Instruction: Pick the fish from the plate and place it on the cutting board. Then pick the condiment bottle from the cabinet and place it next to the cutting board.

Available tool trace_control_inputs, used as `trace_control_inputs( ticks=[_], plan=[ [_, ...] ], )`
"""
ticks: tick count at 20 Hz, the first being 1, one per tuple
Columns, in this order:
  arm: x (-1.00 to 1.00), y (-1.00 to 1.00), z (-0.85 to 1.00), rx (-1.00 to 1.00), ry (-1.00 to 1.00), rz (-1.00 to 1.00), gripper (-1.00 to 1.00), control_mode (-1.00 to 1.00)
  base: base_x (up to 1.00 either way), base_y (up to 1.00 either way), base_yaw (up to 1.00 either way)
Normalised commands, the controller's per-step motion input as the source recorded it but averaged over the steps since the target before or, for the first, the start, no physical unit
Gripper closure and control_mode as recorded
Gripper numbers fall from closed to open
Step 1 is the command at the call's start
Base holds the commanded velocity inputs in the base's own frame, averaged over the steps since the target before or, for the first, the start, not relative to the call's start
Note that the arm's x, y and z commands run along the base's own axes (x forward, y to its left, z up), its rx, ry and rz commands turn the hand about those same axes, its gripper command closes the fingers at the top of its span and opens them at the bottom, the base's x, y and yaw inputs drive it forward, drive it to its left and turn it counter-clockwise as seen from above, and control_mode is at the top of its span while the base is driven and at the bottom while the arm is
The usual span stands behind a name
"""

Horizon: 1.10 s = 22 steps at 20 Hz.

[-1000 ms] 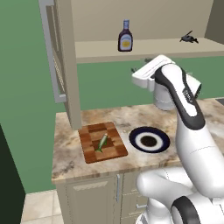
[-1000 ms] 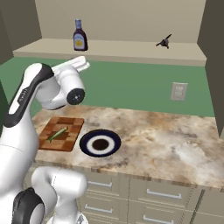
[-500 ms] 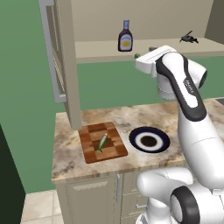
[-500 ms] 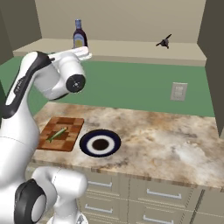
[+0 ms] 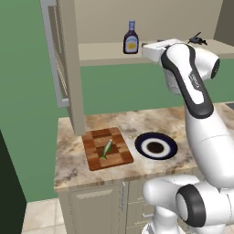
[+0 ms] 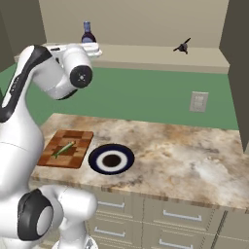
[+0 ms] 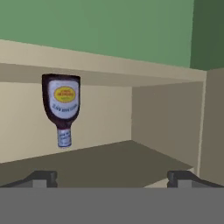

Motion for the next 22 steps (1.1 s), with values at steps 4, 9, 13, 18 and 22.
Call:
trace_control_inputs(
  ticks=[4,9,13,18,22],
  plan=[
    [0.23,0.0,0.05,0.07,0.02,0.0,-1.0,-1.0,0.0,0.0,0.0],
    [0.27,0.0,0.0,0.04,0.0,0.0,-1.0,-1.0,0.0,0.0,0.0],
    [0.25,0.0,0.01,0.03,0.0,0.0,-1.0,-1.0,0.0,0.0,0.0],
    [0.02,0.0,0.05,0.0,-0.04,0.0,-1.0,-1.0,0.0,0.0,0.0],
    [0.0,0.02,0.04,0.0,-0.09,0.0,-1.0,-1.0,0.0,0.0,0.0]
  ],
)
